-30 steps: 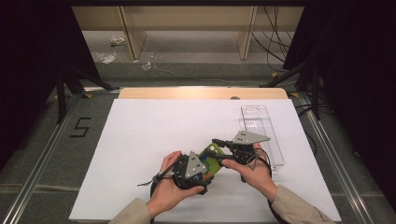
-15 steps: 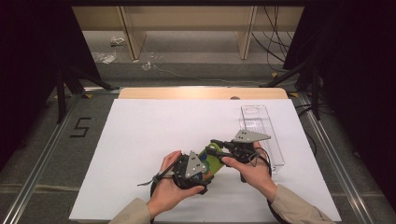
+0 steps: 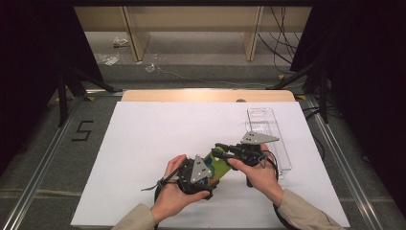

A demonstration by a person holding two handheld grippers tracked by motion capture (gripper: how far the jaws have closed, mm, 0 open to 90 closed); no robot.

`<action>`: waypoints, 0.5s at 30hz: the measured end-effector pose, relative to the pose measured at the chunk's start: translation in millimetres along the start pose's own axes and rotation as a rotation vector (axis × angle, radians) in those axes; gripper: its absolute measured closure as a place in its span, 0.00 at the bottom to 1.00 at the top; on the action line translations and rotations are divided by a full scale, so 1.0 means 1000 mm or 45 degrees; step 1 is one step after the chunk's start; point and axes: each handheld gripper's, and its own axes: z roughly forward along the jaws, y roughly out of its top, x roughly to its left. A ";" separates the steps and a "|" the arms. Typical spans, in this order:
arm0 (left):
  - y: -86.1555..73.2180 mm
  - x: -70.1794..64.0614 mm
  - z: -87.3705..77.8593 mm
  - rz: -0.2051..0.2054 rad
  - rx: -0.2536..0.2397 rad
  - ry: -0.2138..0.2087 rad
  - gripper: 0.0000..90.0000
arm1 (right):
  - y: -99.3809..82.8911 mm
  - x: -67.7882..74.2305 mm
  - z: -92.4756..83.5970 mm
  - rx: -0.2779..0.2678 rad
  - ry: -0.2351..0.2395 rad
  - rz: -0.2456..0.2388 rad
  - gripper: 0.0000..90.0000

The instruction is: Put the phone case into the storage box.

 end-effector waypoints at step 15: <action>0.004 0.003 -0.005 0.031 -0.060 0.023 0.20 | 0.014 0.007 -0.007 -0.058 0.050 0.040 0.86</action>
